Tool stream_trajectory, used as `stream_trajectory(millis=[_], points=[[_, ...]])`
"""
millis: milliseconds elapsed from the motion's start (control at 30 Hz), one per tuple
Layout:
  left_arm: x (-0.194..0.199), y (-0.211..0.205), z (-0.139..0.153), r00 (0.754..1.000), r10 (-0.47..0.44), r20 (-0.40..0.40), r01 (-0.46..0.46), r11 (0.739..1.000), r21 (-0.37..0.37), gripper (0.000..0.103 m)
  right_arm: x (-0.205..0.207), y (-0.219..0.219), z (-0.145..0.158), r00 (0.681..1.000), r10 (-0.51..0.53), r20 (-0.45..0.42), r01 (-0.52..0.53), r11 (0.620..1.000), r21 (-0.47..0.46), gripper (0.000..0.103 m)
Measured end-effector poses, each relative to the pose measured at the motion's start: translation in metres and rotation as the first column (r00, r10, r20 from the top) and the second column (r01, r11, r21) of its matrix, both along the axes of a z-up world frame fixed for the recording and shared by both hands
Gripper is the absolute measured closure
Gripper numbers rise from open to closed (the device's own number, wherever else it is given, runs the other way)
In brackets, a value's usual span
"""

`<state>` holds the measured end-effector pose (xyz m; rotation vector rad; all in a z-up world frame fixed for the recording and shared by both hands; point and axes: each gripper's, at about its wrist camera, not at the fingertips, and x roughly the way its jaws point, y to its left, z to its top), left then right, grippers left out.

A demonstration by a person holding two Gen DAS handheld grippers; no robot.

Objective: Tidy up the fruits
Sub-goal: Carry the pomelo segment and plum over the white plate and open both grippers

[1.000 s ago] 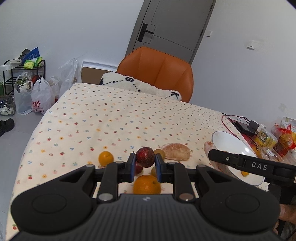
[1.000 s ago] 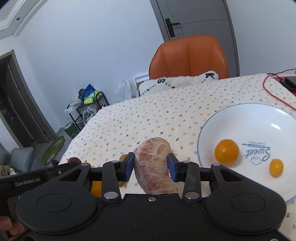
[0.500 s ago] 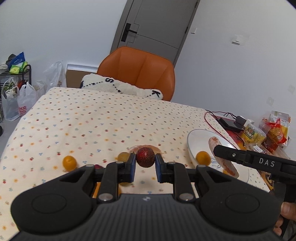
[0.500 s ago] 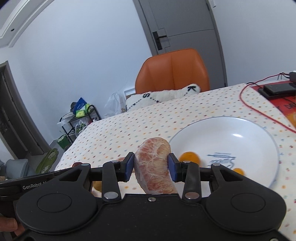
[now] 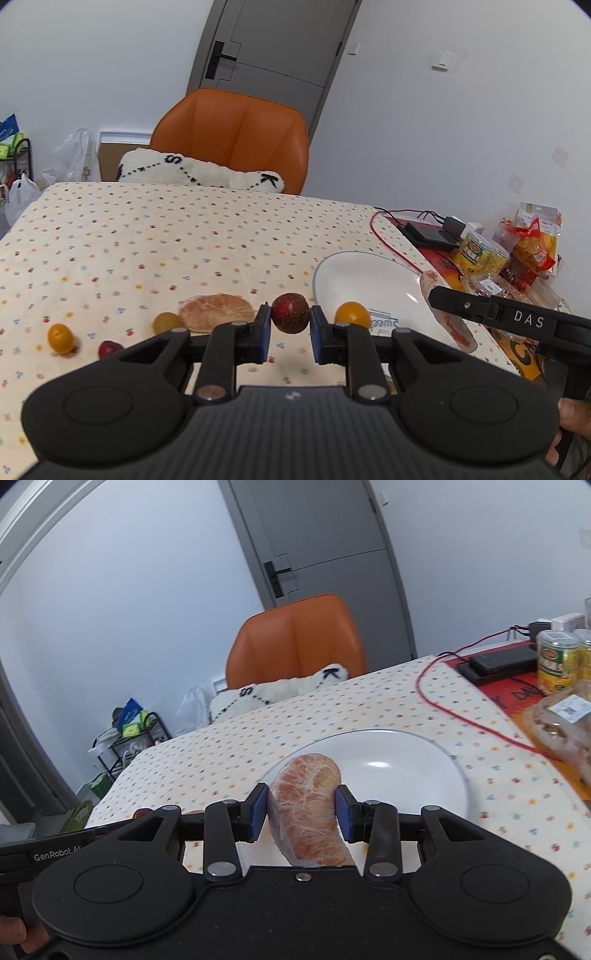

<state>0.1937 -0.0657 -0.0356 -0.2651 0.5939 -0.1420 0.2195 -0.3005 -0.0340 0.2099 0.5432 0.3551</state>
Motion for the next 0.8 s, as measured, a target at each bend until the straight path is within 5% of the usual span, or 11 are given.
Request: stream_trajectory(millis=[800], points=[[0.045, -0.082, -0.021, 0.990, -0.123, -0.075, 0.126, 0.991, 0.034, 0.082, 0.021, -0.058, -0.024, 0.998, -0.054, -0.030, 0.055, 0.998, 0.028, 0.066]])
